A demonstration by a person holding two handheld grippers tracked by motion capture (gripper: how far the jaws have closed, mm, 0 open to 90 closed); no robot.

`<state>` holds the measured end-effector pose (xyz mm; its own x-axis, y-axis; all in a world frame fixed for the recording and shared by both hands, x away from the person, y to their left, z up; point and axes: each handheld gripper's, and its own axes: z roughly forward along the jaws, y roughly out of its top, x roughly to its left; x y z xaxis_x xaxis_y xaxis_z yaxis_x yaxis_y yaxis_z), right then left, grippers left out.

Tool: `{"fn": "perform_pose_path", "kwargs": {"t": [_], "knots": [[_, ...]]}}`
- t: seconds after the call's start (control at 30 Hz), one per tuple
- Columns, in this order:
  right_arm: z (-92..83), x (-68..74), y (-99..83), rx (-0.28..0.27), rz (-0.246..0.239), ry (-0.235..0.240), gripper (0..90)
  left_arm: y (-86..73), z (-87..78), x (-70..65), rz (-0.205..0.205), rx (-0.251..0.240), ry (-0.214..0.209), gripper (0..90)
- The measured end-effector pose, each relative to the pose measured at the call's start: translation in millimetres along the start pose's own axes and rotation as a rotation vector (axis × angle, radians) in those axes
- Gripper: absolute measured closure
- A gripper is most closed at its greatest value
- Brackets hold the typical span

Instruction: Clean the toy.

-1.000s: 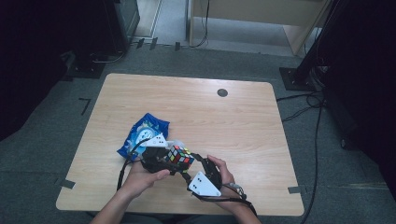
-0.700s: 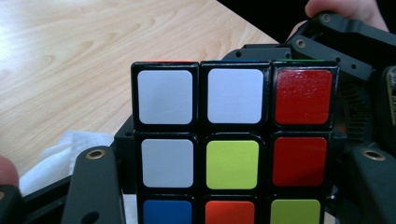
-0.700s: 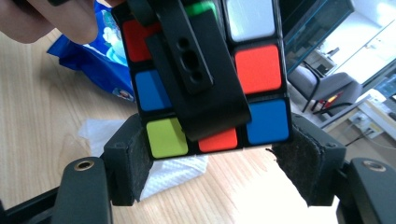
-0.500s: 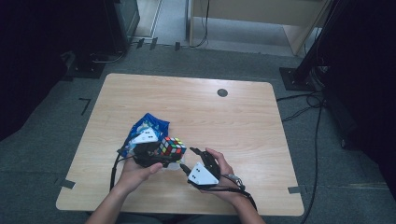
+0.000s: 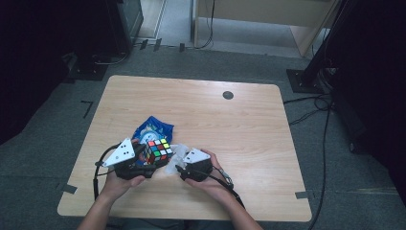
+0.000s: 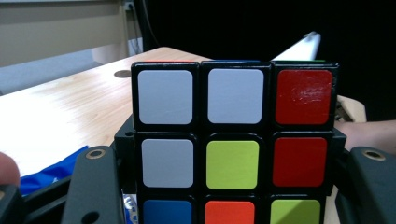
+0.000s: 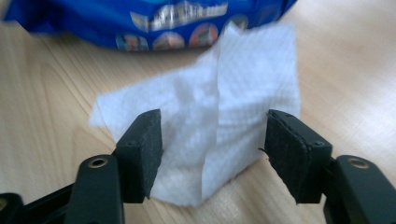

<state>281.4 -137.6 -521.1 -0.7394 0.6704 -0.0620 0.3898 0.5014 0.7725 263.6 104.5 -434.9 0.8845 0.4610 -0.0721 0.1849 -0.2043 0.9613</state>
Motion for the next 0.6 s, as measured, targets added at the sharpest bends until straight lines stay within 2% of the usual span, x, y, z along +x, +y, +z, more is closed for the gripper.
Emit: {"fn": "perform_pose_path", "kwargs": {"t": [0.07, 0.13, 0.23, 0.27, 0.3, 0.33, 0.43, 0.5, 0.57, 0.6], "knots": [[0.6, -0.6, 0.4, 0.004, 0.008, 0.003, 43.8, -1.2, 1.6, -0.9, 0.011, 0.008, -0.013, 34.1], [-0.6, -2.6, -0.1, 0.011, 0.031, 0.016, 52.5, -2.1, 4.2, -2.3, 0.023, 0.019, -0.026, 34.0], [-5.7, -4.5, -2.1, 0.02, 0.004, -0.002, 66.6, -1.0, 9.0, -9.6, 0.066, 0.031, 0.015, 34.0], [-8.8, -5.4, -4.0, 0.025, -0.003, -0.01, 70.3, -0.4, 9.9, -10.4, 0.068, 0.03, -0.004, 34.1], [-11.1, -6.0, -5.6, 0.027, -0.005, -0.015, 72.4, 0.6, 11.5, -11.2, 0.068, 0.037, -0.058, 34.0], [-15.5, -7.7, -9.1, 0.03, -0.01, -0.025, 74.3, 0.8, 13.3, -12.8, 0.074, 0.047, -0.089, 34.1], [-26.5, -12.4, -17.6, 0.039, 0.013, -0.03, 80.1, -0.7, 19.0, -17.9, 0.096, 0.079, -0.094, 34.1], [-35.4, -15.7, -21.7, 0.032, 0.021, -0.053, 84.7, -1.7, 22.8, -19.7, 0.1, 0.086, -0.068, 34.1], [-47.0, -20.6, -21.4, -0.002, 0.065, -0.049, 87.1, -2.0, 23.9, -18.6, 0.09, 0.081, -0.069, 34.1], [-53.2, -23.6, -19.8, -0.029, 0.085, -0.045, 87.7, -2.0, 23.7, -17.6, 0.083, 0.079, -0.084, 34.1]]}}
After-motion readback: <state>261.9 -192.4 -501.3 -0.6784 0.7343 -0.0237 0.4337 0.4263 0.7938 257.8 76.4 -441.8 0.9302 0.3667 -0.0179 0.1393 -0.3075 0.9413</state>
